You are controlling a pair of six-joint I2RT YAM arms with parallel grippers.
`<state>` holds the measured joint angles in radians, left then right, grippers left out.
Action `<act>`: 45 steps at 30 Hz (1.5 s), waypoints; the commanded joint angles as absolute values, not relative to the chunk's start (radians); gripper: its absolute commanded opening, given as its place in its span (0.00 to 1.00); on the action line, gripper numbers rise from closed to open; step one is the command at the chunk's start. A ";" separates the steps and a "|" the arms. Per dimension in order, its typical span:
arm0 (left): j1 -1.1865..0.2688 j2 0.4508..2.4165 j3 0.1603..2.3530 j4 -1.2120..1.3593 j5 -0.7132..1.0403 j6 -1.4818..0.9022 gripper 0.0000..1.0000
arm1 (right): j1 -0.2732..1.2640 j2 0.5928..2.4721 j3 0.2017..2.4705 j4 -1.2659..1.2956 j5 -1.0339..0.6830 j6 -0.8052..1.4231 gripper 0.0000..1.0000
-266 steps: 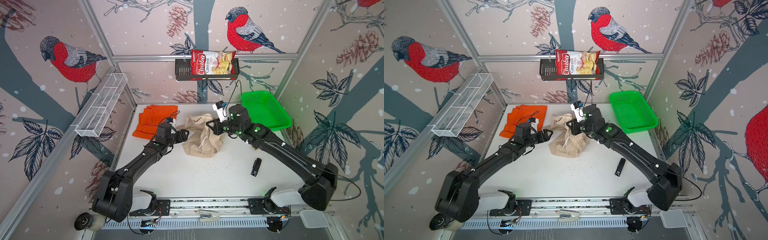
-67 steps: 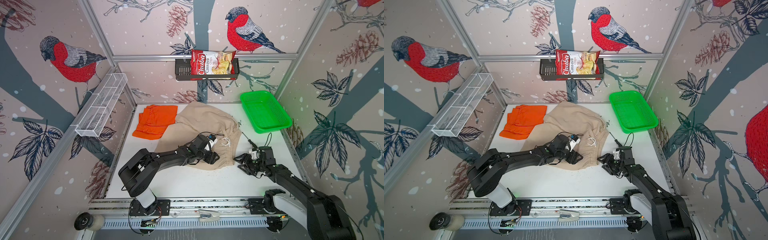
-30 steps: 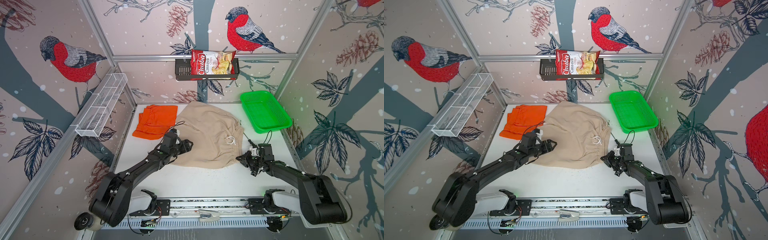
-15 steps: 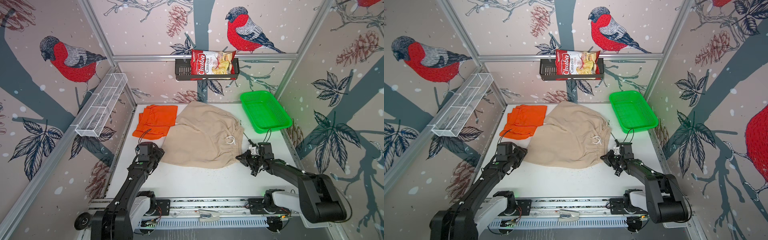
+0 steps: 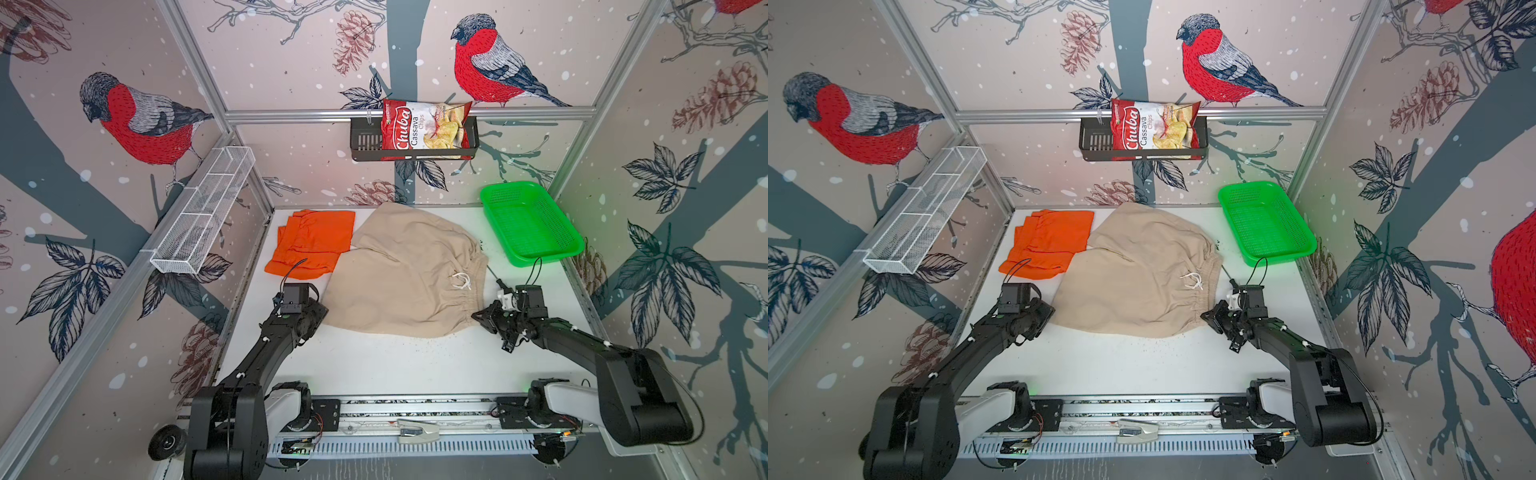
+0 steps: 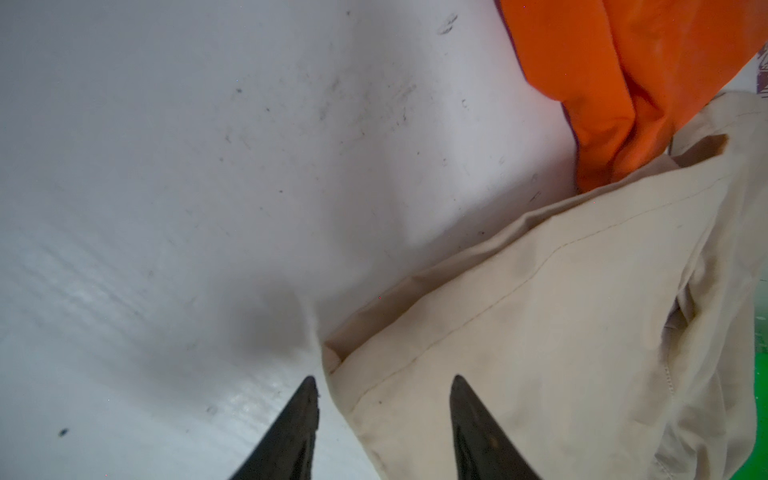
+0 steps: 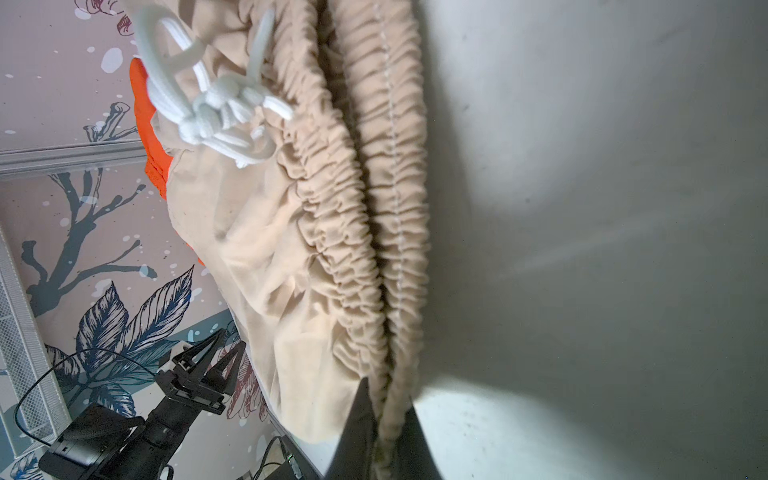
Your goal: Fold and stack the shorts
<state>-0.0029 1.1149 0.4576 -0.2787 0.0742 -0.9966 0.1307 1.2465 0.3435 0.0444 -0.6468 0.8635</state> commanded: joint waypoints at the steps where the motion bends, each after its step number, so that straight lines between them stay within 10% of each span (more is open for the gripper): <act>1: 0.000 1.143 0.451 -0.269 0.060 -0.981 0.46 | 0.131 1.249 0.351 0.039 -0.650 0.846 0.11; 9: 0.000 1.216 0.450 -0.228 0.057 -0.970 0.37 | 0.130 1.249 0.350 0.031 -0.650 0.844 0.10; 19: 0.001 1.304 0.490 -0.213 0.051 -0.942 0.00 | 0.129 1.235 0.350 0.005 -0.641 0.838 0.10; 45: 0.000 0.912 0.697 -0.467 0.006 -0.805 0.00 | 0.160 0.892 0.527 -0.278 -0.564 0.851 0.07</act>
<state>-0.0017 0.8913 0.6361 -0.4545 0.0254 -0.8833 0.1665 0.8967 0.4633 -0.2546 -0.5884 0.8860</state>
